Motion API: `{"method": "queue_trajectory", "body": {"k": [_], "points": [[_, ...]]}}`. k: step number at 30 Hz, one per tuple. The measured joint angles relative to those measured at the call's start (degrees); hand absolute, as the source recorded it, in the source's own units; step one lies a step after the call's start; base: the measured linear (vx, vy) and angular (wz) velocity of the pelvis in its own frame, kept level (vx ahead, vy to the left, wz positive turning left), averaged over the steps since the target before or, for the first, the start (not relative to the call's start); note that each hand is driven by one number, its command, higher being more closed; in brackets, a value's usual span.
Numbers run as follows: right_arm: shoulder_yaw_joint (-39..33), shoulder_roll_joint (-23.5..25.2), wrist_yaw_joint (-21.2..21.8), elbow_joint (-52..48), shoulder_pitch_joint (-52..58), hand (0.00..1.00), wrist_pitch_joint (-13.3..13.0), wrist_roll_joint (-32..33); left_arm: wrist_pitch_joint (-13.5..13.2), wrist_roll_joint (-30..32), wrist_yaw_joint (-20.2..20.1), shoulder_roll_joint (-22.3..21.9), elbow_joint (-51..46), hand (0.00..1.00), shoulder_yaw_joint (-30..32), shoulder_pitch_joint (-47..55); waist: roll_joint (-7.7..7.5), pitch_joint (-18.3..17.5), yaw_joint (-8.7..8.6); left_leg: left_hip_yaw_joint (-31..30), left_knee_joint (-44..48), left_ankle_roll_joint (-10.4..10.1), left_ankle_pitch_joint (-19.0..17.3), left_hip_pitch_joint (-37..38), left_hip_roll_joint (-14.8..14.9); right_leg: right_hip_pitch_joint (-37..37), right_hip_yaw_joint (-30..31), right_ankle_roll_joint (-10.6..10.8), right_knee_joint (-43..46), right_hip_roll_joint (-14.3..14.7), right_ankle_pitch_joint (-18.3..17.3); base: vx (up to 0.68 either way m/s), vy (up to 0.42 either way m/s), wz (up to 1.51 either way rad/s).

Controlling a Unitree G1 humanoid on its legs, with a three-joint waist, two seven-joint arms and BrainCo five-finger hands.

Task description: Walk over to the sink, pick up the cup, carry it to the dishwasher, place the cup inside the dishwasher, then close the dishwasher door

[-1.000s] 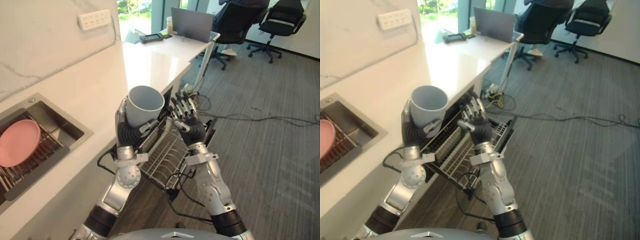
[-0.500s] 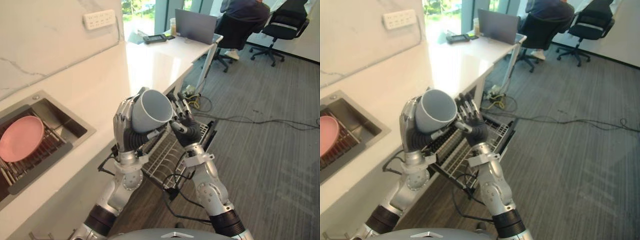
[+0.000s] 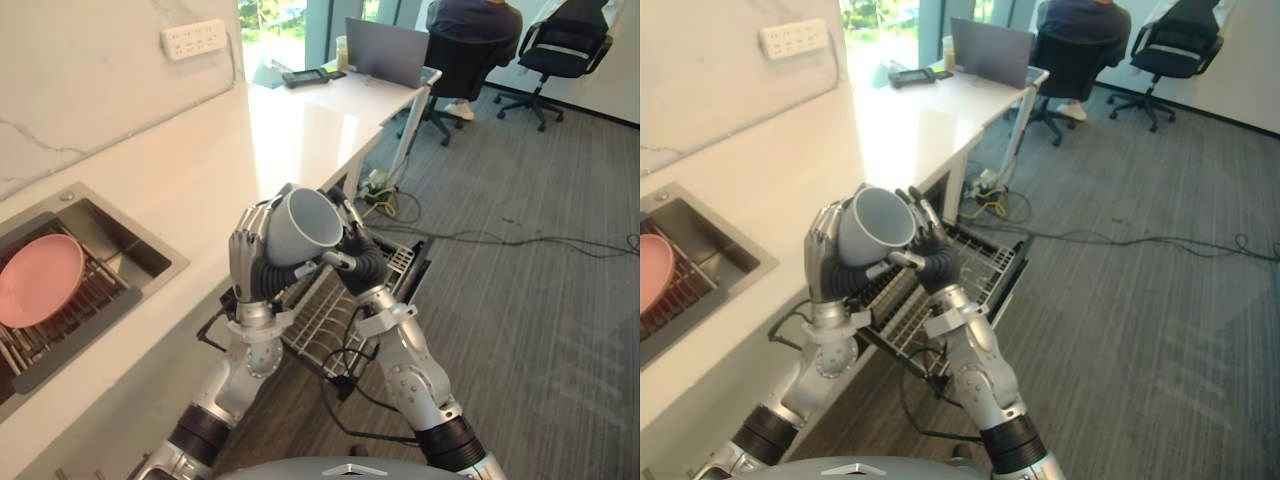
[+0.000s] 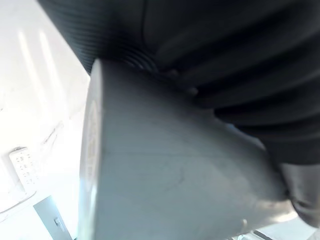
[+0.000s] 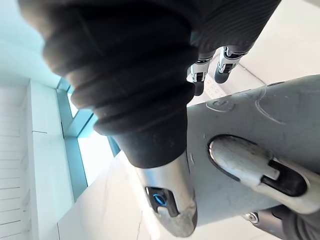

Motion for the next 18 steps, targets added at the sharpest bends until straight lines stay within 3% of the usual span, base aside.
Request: {"method": "queue_trajectory", "body": {"k": [12,18], "points": [[0.93,-0.15,0.08,0.09,0.0,0.0,2.31,-2.22,0.0,0.41,-0.26,0.04,0.0,1.0,-0.16,-0.84,-0.03,-0.01,-0.14,-0.02,-0.8,0.04,0.47,0.3,-0.26,-0.04,-0.03,0.01,0.0,-0.01,0.01,-0.03,-0.016,0.0],[0.93,-0.34,0.01,0.09,0.0,0.0,2.46,-2.18,-0.03,5.13,-0.51,0.21,0.0,1.0,-0.63,-1.24,-0.05,-0.02,-0.43,-0.03,-0.8,0.06,0.54,0.31,-0.27,-0.03,-0.02,0.01,0.0,-0.01,0.06,-0.04,-0.023,0.0]]}}
